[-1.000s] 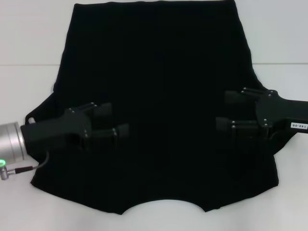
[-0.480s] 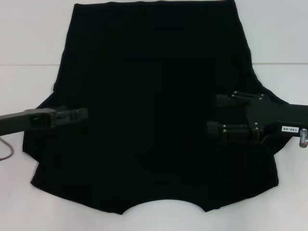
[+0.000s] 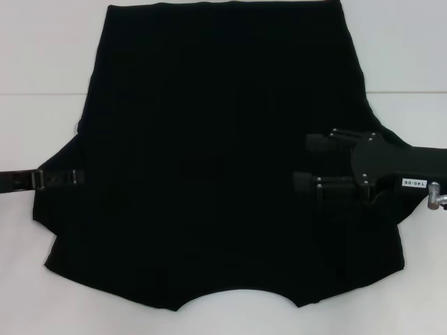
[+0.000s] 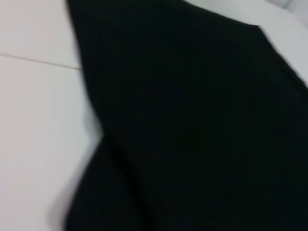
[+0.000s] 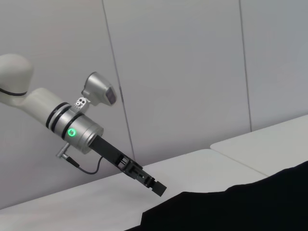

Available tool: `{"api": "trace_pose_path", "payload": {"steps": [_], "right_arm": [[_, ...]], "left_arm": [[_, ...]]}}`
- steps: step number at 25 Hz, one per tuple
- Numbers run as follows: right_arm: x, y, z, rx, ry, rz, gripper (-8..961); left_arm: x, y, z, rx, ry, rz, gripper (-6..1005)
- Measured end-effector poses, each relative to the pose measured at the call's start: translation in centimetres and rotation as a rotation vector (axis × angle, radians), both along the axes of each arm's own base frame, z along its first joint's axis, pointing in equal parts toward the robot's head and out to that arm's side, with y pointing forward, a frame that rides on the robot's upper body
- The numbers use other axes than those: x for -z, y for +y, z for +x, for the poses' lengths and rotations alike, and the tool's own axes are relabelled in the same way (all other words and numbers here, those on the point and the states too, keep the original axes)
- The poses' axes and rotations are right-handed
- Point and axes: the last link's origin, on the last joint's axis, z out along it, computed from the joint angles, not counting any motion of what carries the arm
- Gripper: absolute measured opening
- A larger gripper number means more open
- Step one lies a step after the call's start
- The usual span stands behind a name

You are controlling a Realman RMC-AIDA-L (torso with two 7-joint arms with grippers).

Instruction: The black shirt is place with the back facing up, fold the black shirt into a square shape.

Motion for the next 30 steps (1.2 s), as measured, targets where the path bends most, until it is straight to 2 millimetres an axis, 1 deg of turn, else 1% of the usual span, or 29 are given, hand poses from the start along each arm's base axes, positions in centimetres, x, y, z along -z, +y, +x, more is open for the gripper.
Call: {"api": "trace_pose_path", "payload": {"steps": [4, 7, 13, 21, 30], "right_arm": [[0.0, 0.2, -0.1, 0.000, -0.004, 0.006, 902], [0.0, 0.3, -0.1, 0.000, -0.006, 0.009, 902], [-0.1, 0.4, -0.2, -0.001, -0.003, 0.013, 901], [-0.1, 0.5, -0.2, 0.003, -0.004, 0.018, 901], [-0.1, 0.5, -0.2, 0.006, -0.005, 0.018, 901]], "left_arm": [[-0.3, 0.5, -0.6, -0.080, 0.013, 0.035, 891], [-0.3, 0.6, -0.8, -0.105, 0.014, 0.045, 888], [0.0, 0.7, -1.8, -0.184, 0.019, 0.062, 882], [0.7, 0.6, -2.6, -0.213, 0.025, 0.071, 873], [1.1, 0.6, -2.6, -0.213, 0.032, 0.067, 864]]}}
